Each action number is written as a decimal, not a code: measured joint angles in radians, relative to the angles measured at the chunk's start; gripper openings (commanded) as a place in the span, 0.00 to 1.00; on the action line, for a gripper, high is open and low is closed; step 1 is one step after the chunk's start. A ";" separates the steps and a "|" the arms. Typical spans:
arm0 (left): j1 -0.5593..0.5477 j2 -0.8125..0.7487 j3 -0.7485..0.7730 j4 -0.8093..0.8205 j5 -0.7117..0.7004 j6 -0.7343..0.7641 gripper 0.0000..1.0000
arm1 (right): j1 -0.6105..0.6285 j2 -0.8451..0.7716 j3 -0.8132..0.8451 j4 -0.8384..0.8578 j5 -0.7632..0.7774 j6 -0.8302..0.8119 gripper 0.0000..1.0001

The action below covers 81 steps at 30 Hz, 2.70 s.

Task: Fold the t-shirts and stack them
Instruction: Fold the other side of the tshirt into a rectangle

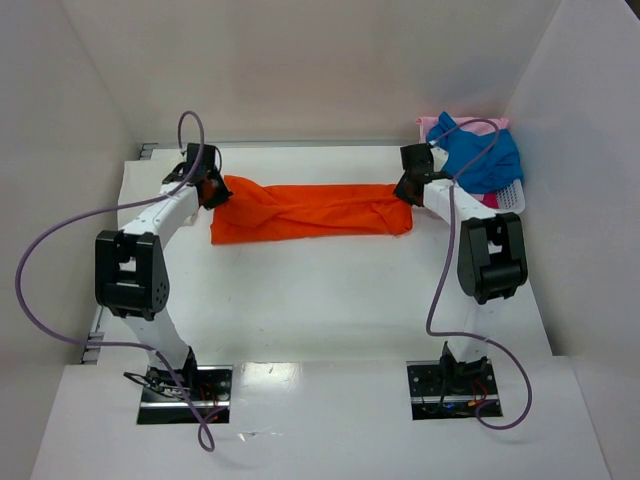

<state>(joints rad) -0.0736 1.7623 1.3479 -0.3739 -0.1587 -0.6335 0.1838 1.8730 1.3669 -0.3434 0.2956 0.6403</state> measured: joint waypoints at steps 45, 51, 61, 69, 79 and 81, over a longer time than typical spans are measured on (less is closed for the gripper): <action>0.037 -0.055 -0.200 0.143 0.356 0.052 0.85 | -0.025 -0.165 -0.210 0.115 -0.161 -0.106 0.46; 0.020 -0.016 -0.234 0.248 0.337 -0.075 0.79 | -0.025 -0.165 -0.210 0.119 -0.178 -0.107 0.46; 0.011 0.112 -0.236 0.352 0.298 -0.210 0.49 | -0.025 -0.165 -0.210 0.119 -0.177 -0.115 0.46; 0.010 0.116 -0.202 0.361 0.257 -0.238 0.16 | -0.025 -0.165 -0.210 0.120 -0.176 -0.115 0.46; 0.009 0.126 -0.094 0.371 0.234 -0.237 0.03 | -0.025 -0.164 -0.210 0.120 -0.175 -0.115 0.46; 0.009 0.143 -0.061 0.387 0.233 -0.237 0.02 | -0.025 -0.164 -0.210 0.120 -0.175 -0.115 0.47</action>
<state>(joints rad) -0.0643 1.9050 1.2872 0.0133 0.0742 -0.8710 0.1589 1.7088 1.1564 -0.2234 0.1209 0.5256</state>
